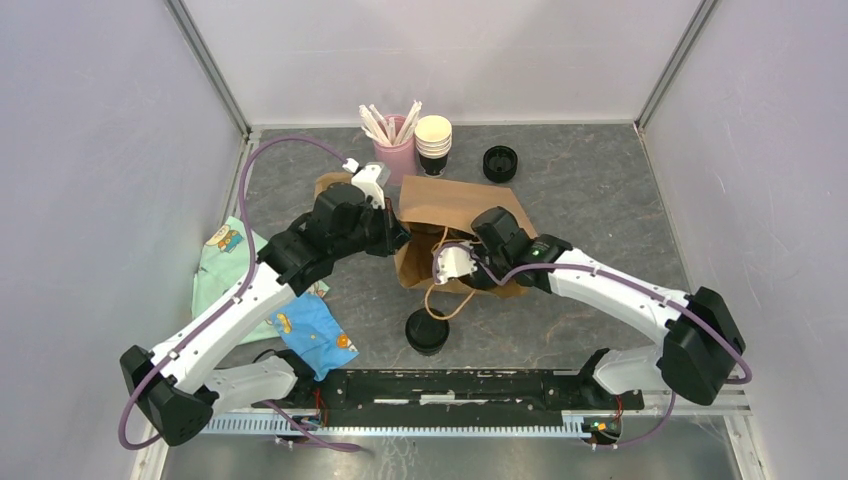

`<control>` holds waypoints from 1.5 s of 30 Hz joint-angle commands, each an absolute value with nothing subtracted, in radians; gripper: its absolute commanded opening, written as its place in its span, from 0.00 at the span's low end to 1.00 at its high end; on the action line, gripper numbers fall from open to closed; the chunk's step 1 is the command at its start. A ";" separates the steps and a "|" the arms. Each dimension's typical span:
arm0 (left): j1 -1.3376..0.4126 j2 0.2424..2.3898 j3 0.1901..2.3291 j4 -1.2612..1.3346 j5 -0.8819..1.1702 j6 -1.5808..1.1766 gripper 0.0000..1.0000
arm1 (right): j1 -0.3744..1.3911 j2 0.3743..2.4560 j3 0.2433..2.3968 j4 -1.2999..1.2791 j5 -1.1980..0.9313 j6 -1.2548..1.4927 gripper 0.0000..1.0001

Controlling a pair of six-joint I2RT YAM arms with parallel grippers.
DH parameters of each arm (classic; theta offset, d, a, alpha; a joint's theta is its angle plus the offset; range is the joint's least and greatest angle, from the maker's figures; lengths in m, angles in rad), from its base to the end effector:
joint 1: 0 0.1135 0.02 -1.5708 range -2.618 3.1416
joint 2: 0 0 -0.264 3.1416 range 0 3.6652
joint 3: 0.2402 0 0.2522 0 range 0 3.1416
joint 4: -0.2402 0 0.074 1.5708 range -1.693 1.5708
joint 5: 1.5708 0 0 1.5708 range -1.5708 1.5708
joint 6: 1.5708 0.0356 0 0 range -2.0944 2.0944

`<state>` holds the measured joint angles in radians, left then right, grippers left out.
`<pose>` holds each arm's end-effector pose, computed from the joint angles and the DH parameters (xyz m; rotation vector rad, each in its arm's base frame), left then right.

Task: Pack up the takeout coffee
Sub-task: Pick up the coffee cup from the cup tray.

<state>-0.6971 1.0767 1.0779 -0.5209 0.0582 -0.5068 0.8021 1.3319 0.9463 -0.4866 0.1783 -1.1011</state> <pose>0.1787 -0.1523 0.3518 0.2447 2.1750 -0.7712 0.1972 0.1949 0.2500 -1.9522 1.4895 -0.3501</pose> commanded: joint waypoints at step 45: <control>-0.701 1.162 1.179 -0.578 -0.039 -0.534 0.02 | 0.792 1.541 1.035 -0.364 0.492 -0.787 0.92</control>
